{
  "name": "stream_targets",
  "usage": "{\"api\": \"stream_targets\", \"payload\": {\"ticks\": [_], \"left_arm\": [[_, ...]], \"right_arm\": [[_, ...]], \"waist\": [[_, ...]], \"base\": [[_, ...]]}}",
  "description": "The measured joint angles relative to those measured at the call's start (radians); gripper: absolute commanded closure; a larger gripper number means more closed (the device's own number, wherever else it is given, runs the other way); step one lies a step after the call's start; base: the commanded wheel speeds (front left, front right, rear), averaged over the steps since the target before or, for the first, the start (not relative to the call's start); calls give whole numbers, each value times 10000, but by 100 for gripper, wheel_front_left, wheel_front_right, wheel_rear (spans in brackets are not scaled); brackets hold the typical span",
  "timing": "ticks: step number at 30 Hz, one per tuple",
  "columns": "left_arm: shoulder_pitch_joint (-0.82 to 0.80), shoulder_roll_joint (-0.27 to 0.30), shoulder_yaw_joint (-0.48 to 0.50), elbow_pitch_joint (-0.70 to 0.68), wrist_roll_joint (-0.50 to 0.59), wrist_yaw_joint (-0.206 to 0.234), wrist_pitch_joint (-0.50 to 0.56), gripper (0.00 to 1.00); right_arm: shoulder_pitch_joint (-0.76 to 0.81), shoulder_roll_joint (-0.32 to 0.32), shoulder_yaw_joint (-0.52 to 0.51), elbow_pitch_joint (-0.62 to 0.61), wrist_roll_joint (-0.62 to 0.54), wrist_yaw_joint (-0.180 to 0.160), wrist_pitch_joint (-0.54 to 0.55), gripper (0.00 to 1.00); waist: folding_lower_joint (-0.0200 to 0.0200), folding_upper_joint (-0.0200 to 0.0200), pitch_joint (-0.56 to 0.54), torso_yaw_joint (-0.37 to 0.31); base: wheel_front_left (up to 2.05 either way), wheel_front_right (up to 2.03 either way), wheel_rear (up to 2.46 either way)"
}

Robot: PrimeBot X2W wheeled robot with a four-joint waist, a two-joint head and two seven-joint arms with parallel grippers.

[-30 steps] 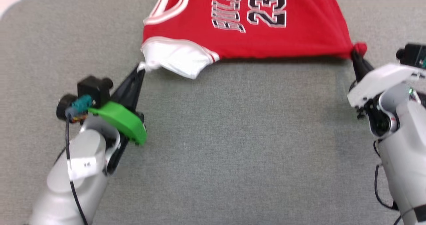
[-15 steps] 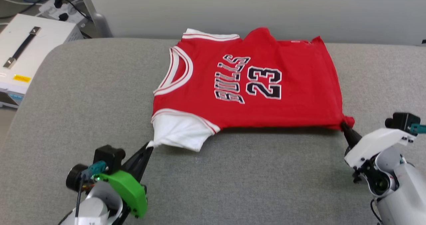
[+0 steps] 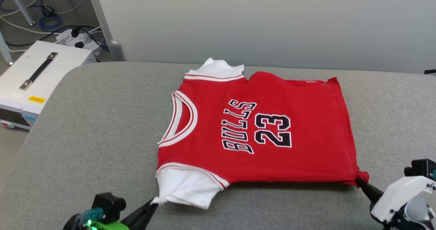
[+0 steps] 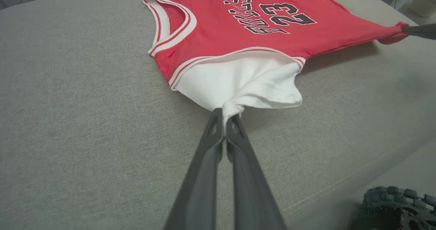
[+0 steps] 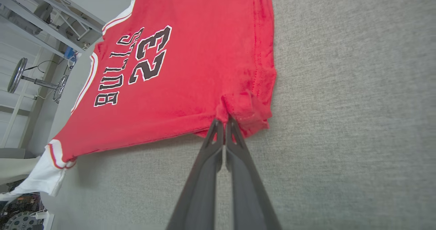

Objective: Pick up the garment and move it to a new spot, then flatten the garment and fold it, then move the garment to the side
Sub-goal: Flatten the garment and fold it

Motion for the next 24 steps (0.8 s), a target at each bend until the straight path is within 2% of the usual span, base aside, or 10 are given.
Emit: {"api": "stream_targets", "payload": {"ticks": [6, 11, 16, 24], "left_arm": [[820, 690, -295, -1220, -380, -12, 752, 100], [977, 1014, -144, -1864, -533, -12, 867, 100], [681, 1051, 144, -2261, -516, 2, 740, 100], [-1177, 972, 428, -2146, -293, 13, 938, 100]], "right_arm": [[1313, -293, -464, -1507, 132, 0, 1597, 100], [2013, -236, -1141, -2662, 125, -2, 2782, 100], [1991, 190, -1864, -3630, -180, -2, 3584, 100], [783, 708, -2266, -4399, -1057, -2, 4510, 100]], "waist": [[0, 0, -63, 63], [0, 0, 21, 97], [0, 0, 233, 80], [1, 0, 914, -53]], "base": [[0, 0, 0], [0, 0, 0], [0, 0, 0], [0, 0, 0]]}}
